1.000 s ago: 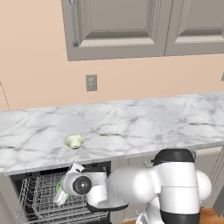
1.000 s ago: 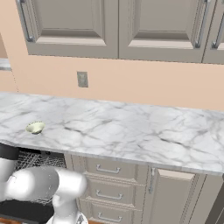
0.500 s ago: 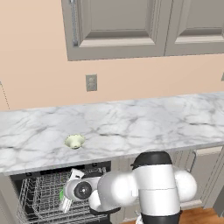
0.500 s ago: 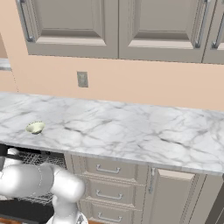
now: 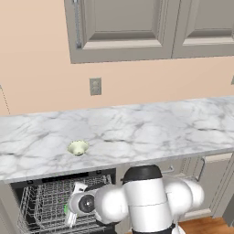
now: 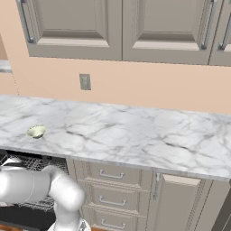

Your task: Pick up the cup and bowl from the counter, place them in the dishwasher, and close the dishwasher door.

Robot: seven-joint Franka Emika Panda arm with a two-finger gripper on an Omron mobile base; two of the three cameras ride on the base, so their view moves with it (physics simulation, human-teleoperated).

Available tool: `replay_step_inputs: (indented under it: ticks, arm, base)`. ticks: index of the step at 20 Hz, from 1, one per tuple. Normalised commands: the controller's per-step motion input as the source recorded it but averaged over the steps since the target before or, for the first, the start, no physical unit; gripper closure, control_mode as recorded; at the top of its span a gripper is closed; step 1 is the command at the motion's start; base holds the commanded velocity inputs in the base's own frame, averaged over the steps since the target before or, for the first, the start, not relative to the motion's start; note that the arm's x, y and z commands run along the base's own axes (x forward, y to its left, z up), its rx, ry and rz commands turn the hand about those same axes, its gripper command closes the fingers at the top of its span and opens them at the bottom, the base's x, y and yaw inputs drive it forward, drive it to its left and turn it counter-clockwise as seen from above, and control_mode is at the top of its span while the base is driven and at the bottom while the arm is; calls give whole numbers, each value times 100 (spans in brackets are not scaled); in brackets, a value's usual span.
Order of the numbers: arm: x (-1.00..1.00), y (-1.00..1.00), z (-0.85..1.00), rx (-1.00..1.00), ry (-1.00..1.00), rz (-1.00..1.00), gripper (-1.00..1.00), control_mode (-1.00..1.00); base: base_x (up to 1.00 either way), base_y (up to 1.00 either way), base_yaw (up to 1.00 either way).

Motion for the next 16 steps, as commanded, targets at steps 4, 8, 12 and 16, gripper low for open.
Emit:
replay_step_inputs:
  ticks: [4, 8, 12, 16]
  arm:
    - [0, 0, -38, -3, 0, 3, 100, -100]
    - [2, 0, -34, -2, 0, 3, 100, -100]
    - [7, 0, -32, -1, 0, 2, 100, -100]
    - [9, 0, -28, 0, 0, 2, 100, -100]
  base:
    - [0, 0, 0]
    - [0, 0, 0]
    - [0, 0, 0]
    - [0, 0, 0]
